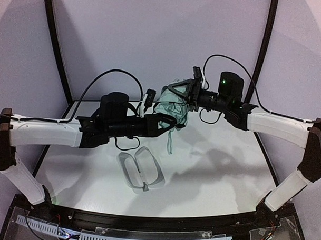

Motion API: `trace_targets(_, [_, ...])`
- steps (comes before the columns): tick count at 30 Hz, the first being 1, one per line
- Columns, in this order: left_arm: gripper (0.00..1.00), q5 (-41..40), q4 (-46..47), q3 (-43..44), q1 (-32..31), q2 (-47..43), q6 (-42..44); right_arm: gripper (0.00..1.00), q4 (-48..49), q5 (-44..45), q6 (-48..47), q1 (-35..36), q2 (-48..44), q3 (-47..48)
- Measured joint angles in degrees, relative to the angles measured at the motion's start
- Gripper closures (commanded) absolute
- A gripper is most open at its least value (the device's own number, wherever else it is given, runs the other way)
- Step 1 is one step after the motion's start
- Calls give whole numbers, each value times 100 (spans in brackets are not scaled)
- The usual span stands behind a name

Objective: Open the umbrella

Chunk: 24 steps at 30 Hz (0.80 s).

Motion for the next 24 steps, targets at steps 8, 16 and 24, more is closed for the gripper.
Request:
trace_targets(8, [99,-294,-283,104,-63,0,44,18,222,-10,-21,46,-61,-183])
trace_targets(16, [99,-441,-397,156,-82,-4,43,1,366,-118,-271,128,-169,-311])
trace_targets(24, [99,-620,-372,-116,-143,-443,97,1,-369,162,-750,266,-719,-443])
